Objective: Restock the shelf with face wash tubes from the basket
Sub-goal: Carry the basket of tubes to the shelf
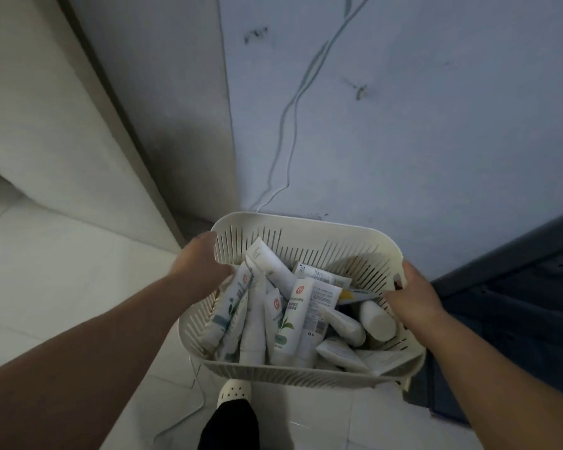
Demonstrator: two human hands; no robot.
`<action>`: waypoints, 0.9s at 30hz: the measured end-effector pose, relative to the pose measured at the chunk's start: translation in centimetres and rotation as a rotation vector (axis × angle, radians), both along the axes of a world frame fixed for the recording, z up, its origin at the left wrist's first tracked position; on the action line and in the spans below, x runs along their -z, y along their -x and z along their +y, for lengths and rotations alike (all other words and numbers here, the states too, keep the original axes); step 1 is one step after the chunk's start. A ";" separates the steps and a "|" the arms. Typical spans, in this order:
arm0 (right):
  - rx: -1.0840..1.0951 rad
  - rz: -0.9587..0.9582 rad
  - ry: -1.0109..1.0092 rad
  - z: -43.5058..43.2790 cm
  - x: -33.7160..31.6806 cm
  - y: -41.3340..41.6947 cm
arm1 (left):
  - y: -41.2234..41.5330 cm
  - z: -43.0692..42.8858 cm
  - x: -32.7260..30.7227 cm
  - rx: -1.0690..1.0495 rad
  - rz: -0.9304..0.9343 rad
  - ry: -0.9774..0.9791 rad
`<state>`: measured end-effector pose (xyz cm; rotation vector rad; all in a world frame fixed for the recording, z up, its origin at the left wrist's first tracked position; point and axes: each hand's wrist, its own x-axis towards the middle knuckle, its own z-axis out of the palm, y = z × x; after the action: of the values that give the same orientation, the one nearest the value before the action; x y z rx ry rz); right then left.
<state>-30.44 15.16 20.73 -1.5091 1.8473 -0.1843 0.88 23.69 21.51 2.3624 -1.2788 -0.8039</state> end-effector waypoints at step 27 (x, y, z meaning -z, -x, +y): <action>-0.906 -0.242 0.085 18.7 -15.5 -27.7 | -7.8 40.4 -16.4 -1.019 -0.050 0.185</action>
<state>-2.71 33.88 36.24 -2.1172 0.8497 -0.0048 8.72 64.10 37.94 2.4191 -0.0385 -0.2702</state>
